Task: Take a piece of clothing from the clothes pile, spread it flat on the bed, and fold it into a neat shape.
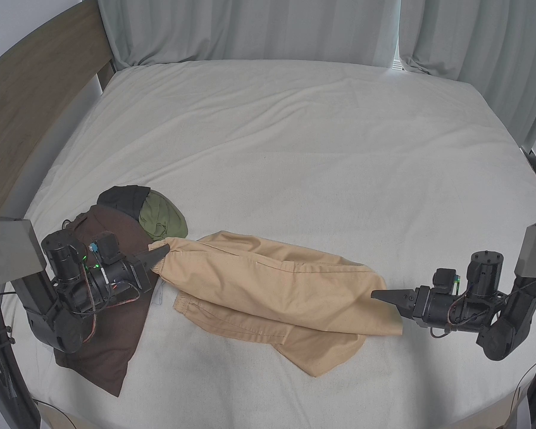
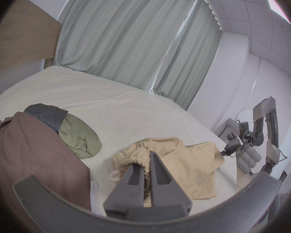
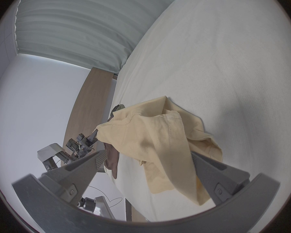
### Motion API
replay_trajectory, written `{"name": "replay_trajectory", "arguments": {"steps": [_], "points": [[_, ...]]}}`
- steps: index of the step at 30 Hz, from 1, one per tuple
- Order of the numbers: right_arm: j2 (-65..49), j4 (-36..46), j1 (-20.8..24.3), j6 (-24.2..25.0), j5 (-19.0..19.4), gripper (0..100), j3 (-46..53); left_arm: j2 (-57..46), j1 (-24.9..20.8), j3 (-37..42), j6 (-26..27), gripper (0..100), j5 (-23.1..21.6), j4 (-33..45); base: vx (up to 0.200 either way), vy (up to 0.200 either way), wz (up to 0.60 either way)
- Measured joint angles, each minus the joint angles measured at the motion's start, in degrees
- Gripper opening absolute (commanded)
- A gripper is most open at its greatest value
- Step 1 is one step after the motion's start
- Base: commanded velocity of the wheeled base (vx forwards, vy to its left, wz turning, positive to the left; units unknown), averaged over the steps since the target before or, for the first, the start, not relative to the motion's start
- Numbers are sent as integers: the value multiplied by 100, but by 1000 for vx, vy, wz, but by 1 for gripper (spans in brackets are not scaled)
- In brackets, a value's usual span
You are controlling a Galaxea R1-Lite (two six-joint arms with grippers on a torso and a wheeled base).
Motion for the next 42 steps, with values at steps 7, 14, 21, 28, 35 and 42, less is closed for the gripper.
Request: {"name": "replay_trajectory", "arguments": {"steps": [7, 14, 21, 28, 35, 42], "points": [[524, -532, 16, -9, -9, 100, -9, 0, 2, 7, 5, 0, 2, 0, 0, 0, 0], [827, -853, 44, 5, -6, 100, 2, 0, 2, 9, 7, 0, 2, 0, 0, 0, 0], [535, -857, 228, 51, 0, 100, 35, 0, -2, 9, 11, 0, 2, 0, 0, 0, 0], [-168, -855, 327, 289, 24, 100, 102, 11, -11, 24, 46, 0, 2, -2, 0, 0, 0], [-533, -851, 167, 325, 110, 100, 41, 39, -22, 35, 79, 0, 2, 0, 0, 0, 0], [-411, -855, -37, 317, 132, 100, -68, 39, -27, 41, 82, 0, 2, 0, 0, 0, 0]]}}
